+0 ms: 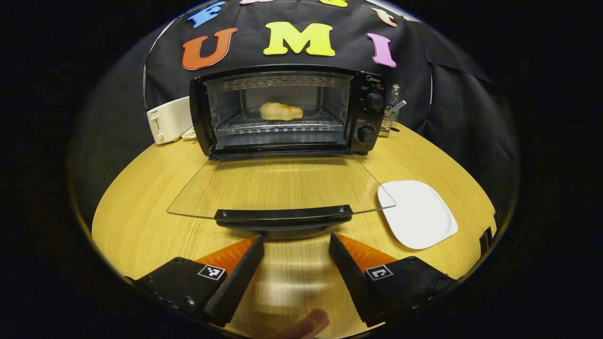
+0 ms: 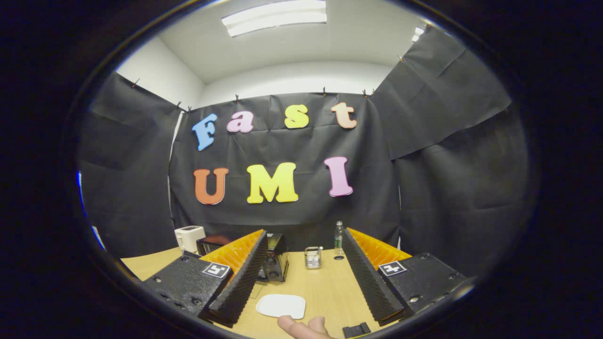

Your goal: Open the electric oven with the left hand, put the food in, and close the electric oven.

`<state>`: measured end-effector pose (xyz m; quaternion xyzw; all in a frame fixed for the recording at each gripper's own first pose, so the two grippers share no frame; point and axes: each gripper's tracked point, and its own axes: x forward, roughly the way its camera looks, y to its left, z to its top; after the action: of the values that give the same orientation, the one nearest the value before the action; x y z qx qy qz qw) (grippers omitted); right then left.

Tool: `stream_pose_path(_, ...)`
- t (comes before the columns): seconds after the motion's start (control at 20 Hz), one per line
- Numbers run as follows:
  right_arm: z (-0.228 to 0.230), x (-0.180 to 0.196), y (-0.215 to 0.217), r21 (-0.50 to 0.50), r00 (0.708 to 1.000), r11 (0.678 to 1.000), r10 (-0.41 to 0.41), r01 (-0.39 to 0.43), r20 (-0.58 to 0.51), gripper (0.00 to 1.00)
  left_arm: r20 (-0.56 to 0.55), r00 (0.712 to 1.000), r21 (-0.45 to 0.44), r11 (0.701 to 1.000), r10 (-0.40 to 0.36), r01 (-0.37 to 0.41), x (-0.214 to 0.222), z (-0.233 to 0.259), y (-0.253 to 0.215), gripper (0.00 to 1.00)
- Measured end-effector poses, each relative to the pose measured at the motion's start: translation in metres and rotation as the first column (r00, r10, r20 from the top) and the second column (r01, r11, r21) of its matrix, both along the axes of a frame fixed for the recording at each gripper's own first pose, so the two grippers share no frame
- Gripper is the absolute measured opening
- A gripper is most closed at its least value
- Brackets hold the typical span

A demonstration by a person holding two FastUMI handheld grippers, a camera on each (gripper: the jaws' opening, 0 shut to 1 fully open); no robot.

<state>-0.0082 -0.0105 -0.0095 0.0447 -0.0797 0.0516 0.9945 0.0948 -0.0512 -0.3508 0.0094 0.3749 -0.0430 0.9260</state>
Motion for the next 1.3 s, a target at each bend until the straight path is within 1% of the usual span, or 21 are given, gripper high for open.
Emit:
stream_pose_path(0.05,-0.001,0.000,-0.001,-0.003,1.000,1.000,-0.004,0.004,0.000,0.95,0.013,1.000,0.007,1.000,-0.012,0.012,0.004,0.004,0.000,0.93)
stream_pose_path(0.1,-0.002,0.001,-0.001,-0.006,1.000,1.000,-0.008,0.008,-0.002,0.95,-0.004,1.000,0.007,1.000,-0.017,0.017,0.002,0.001,0.000,0.93)
stream_pose_path(0.2,-0.003,0.001,0.003,-0.004,1.000,1.000,-0.003,0.003,-0.008,0.95,-0.005,1.000,0.003,1.000,-0.010,0.010,0.003,0.002,0.004,0.93)
stream_pose_path(0.35,-0.005,0.000,0.012,-0.006,1.000,1.000,0.014,-0.015,-0.011,0.95,-0.018,1.000,-0.034,0.999,0.003,-0.004,0.003,0.005,0.003,0.93)
stream_pose_path(0.5,-0.001,-0.001,0.009,-0.002,1.000,1.000,0.003,-0.003,0.003,0.95,-0.022,1.000,-0.019,1.000,-0.003,0.002,0.003,0.013,0.002,0.93)
stream_pose_path(0.75,-0.005,-0.002,0.011,0.002,1.000,1.000,0.007,-0.007,0.002,0.95,-0.022,1.000,0.013,1.000,0.015,-0.015,0.008,0.023,0.003,0.94)
stream_pose_path(1.1,-0.008,-0.001,0.010,-0.012,1.000,1.000,0.009,-0.009,0.009,0.95,-0.002,1.000,0.003,1.000,0.014,-0.014,0.012,0.040,0.003,0.95)
stream_pose_path(1.3,-0.008,0.001,0.003,0.002,1.000,1.000,-0.015,0.015,0.009,0.95,0.017,1.000,-0.003,1.000,0.013,-0.013,0.018,0.055,0.003,0.95)
